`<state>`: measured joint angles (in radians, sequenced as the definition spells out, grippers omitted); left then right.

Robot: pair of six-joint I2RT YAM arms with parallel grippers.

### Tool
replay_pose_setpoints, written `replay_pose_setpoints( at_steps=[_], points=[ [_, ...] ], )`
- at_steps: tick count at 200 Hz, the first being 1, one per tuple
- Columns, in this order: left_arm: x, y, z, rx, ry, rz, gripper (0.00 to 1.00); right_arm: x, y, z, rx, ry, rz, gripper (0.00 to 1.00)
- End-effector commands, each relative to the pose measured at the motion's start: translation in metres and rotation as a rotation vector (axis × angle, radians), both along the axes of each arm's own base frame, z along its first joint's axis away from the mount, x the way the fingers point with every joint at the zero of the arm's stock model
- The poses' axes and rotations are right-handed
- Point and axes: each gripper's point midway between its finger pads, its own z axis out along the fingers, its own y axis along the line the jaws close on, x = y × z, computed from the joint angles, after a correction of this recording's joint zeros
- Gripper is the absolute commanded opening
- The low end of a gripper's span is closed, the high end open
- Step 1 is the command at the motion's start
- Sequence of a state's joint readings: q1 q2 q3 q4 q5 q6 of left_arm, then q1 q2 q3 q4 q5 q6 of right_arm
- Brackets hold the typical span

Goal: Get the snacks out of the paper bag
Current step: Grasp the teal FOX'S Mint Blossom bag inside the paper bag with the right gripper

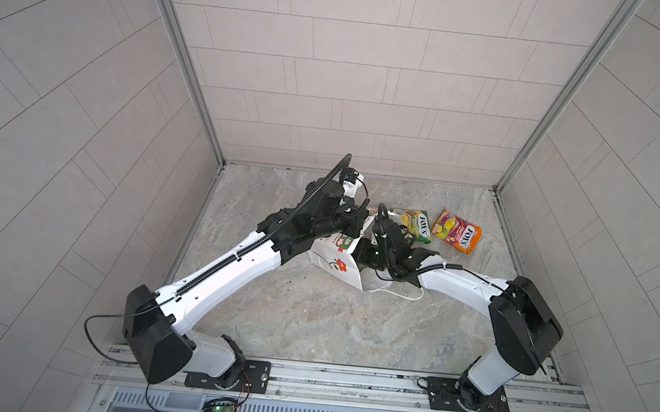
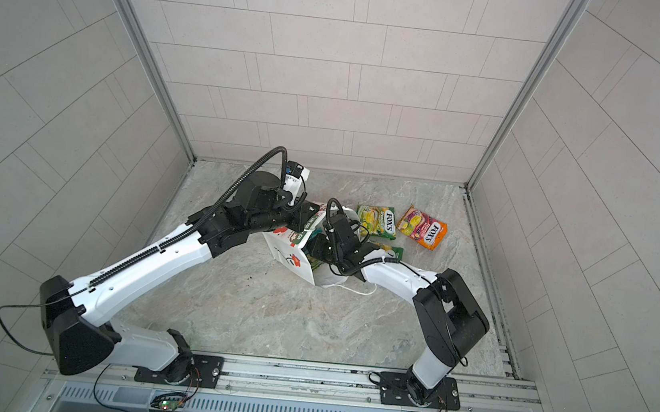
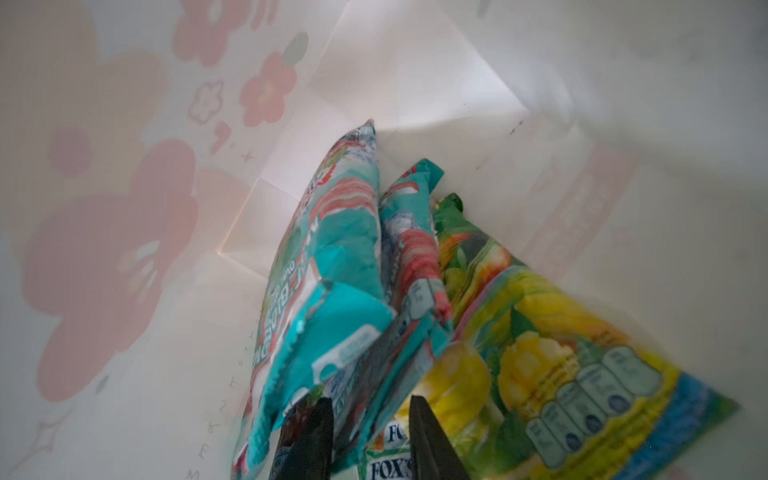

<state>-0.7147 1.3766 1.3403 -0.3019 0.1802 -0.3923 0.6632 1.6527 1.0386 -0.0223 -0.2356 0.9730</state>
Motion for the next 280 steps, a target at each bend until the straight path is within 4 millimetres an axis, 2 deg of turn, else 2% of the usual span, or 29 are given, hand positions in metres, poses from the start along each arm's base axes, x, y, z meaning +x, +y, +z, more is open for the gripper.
replay_pose_setpoints(
  at_steps=[1, 33, 63, 91, 130, 186, 234, 280],
  points=[
    [0.000, 0.001, 0.018, -0.020, -0.036, 0.002, 0.00, 0.002, -0.004, -0.014, -0.051, 0.032, -0.024, 0.32],
    [0.001, 0.000, 0.016, -0.017, -0.034, 0.003, 0.00, 0.006, 0.005, -0.020, -0.043, 0.046, -0.002, 0.31],
    [0.001, 0.003, 0.014, -0.006, -0.031, 0.019, 0.00, 0.007, 0.004, -0.015, -0.045, 0.029, -0.001, 0.09],
    [0.004, 0.011, 0.010, 0.022, -0.031, 0.054, 0.00, 0.005, -0.003, -0.008, -0.067, 0.005, -0.001, 0.00],
    [0.007, 0.021, 0.003, 0.073, -0.037, 0.099, 0.00, 0.000, -0.013, 0.001, -0.088, -0.022, 0.000, 0.00],
    [0.009, 0.032, -0.001, 0.114, -0.046, 0.136, 0.00, -0.007, -0.030, 0.025, -0.117, -0.076, -0.001, 0.00],
    [0.008, 0.031, -0.003, 0.122, -0.045, 0.128, 0.00, -0.010, -0.051, 0.040, -0.141, -0.120, -0.027, 0.00],
    [0.007, 0.029, -0.006, 0.126, -0.039, 0.117, 0.00, -0.009, -0.060, 0.063, -0.110, -0.170, -0.027, 0.00]
  ],
)
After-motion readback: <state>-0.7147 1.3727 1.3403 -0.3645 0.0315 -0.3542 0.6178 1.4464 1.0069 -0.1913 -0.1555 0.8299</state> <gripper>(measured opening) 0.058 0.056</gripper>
